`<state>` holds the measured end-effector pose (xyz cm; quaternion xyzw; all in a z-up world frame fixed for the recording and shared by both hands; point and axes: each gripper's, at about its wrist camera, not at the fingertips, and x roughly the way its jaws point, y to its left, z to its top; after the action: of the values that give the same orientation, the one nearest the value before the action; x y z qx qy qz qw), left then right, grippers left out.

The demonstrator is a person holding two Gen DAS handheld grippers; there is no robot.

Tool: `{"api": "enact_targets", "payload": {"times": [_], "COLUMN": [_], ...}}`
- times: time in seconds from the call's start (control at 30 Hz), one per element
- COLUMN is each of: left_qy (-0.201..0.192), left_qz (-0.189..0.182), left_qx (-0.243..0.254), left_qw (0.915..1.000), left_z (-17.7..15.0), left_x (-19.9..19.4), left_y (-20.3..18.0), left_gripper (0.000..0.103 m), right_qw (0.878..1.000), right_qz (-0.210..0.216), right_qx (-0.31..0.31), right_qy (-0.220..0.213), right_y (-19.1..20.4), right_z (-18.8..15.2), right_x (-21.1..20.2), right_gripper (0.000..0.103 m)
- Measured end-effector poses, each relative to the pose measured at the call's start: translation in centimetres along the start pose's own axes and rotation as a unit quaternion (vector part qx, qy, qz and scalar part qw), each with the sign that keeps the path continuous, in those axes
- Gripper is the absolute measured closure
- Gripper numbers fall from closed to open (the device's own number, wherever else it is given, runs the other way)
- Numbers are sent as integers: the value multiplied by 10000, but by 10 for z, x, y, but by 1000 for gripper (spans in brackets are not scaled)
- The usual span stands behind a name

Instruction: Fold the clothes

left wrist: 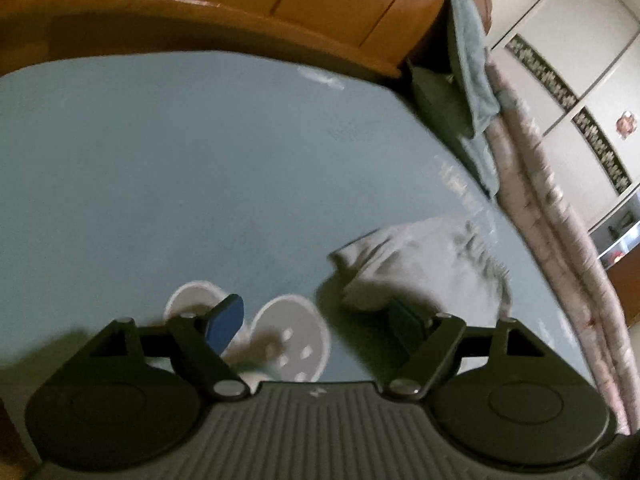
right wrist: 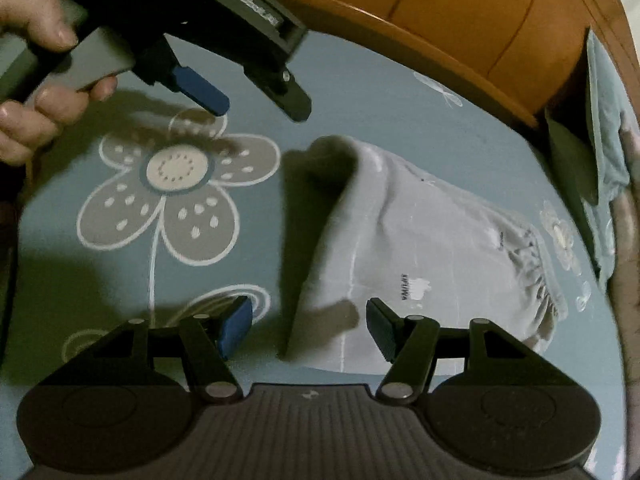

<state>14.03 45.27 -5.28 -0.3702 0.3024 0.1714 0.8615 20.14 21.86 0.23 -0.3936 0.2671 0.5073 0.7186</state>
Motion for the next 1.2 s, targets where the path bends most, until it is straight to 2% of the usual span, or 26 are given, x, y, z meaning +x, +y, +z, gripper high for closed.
{"api": "enact_targets", "payload": {"times": [0.1, 0.13, 0.17, 0.2, 0.23, 0.27, 0.3, 0.43, 0.57, 0.67, 0.83, 1.0, 1.1, 1.2], "left_qy": [90, 96, 89, 76, 74, 81, 100, 215, 12, -104, -347, -796, -1050, -1314], "left_qz": [-20, -15, 0, 14, 16, 16, 13, 126, 406, 391, 827, 868, 943, 1125], "left_qx": [94, 157, 247, 348, 427, 486, 537, 953, 1338, 1429, 1662, 1644, 1810, 1868], "left_qw": [9999, 9998, 9997, 9994, 9991, 9988, 9985, 9951, 9902, 9889, 9820, 9793, 9733, 9671], "left_z": [-5, -5, -5, -6, -5, -5, -5, -6, -8, -5, 2, 14, 12, 10], "left_x": [3, 3, 3, 3, 3, 5, 7, 17, 26, 37, 58, 48, 33, 19], "left_y": [0, -2, -4, -6, -8, -10, -12, -27, -40, -47, -57, -53, -54, -49], "left_gripper": [24, 24, 24, 22, 22, 20, 20, 20, 20, 20, 20, 17, 17, 11], "right_qw": [9999, 9999, 9996, 9990, 9989, 9988, 9989, 9991, 9983, 9974, 9968, 9973, 9967, 9956], "right_qz": [-109, -140, -244, -379, -382, -381, -367, -378, -365, -417, -474, -131, 207, 425], "right_qx": [-64, -77, -88, -106, -117, -119, -78, 111, 456, 586, 648, 717, 742, 692], "right_qy": [44, 62, 107, 219, 256, 284, 270, 161, 47, 0, -41, 121, 269, 474], "right_y": [1, -2, -6, -7, -8, -9, -12, -28, -51, -55, -55, -44, -39, -35], "right_z": [2, 4, 5, 6, 4, 3, 4, 9, 14, 14, 12, 1, -6, -13], "right_x": [4, 5, 7, 11, 12, 13, 11, 2, -7, -20, -33, -27, -18, -6], "right_gripper": [36, 49, 68, 74, 75, 84, 88, 91, 91, 91, 91, 92, 92, 92]}}
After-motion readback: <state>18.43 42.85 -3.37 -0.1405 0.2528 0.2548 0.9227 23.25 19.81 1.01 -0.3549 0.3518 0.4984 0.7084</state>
